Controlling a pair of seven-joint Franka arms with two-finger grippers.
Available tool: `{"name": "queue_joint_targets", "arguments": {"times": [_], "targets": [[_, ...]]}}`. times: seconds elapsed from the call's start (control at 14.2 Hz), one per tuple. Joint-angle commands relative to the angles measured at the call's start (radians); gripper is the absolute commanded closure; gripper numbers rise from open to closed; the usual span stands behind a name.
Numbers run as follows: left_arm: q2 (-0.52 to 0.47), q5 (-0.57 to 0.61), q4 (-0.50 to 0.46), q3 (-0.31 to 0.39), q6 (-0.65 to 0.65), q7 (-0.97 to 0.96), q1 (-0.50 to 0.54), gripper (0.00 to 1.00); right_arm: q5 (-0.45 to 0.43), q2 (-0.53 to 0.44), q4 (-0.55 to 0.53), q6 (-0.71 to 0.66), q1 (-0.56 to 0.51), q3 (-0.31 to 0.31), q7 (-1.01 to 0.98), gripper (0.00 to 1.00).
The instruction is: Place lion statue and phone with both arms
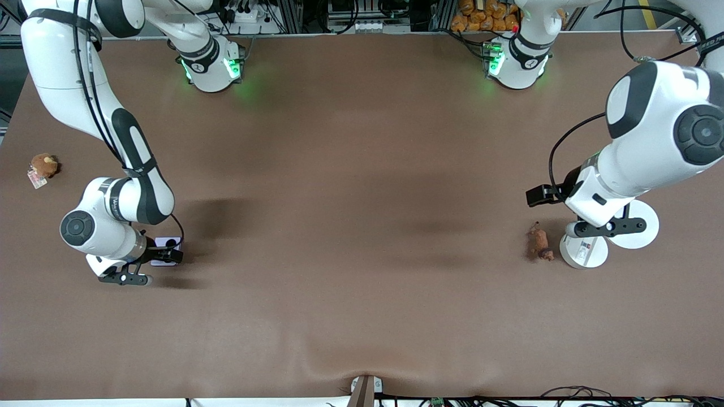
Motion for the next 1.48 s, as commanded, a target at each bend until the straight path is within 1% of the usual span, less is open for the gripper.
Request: {"name": "queue_joint_targets", "arguments": {"times": [0.0,0.28,0.35,0.57,0.99,1.2,1.27,1.34,1.41], "targets": [[-0.001,-0.012,0.076,-0.005,-0.072,0.003,0.010,0.00,-0.015,0.001,0.012,-0.009,-0.023,0.020,-0.008,0.00],[-0.028,-0.017,0.109,-0.003,-0.098,0.005,0.012,0.00,-0.017,-0.034,0.055,-0.018,-0.017,0.020,-0.012,0.00],[-0.028,-0.018,0.113,-0.003,-0.101,0.005,0.013,0.00,-0.017,-0.072,0.057,-0.033,-0.017,0.020,-0.026,0.00],[-0.029,-0.020,0.117,-0.001,-0.118,0.006,0.013,0.00,-0.017,-0.218,0.060,-0.137,-0.009,0.022,-0.058,0.00],[-0.038,-0.020,0.122,0.000,-0.153,0.009,0.015,0.00,-0.017,-0.518,0.078,-0.523,0.005,0.023,-0.057,0.00],[-0.041,-0.021,0.131,-0.001,-0.170,0.011,0.021,0.00,-0.017,-0.644,0.087,-0.671,0.005,0.026,-0.049,0.00],[-0.049,-0.023,0.131,0.000,-0.174,0.011,0.021,0.00,-0.017,-0.670,0.090,-0.729,0.005,0.025,-0.047,0.00],[-0.052,-0.027,0.131,0.002,-0.176,0.012,0.020,0.00,-0.017,-0.681,0.119,-0.798,0.002,0.023,-0.046,0.00],[-0.063,-0.027,0.131,0.000,-0.176,0.011,0.020,0.00,-0.018,-0.683,0.171,-0.876,-0.006,0.023,-0.041,0.00]]}}
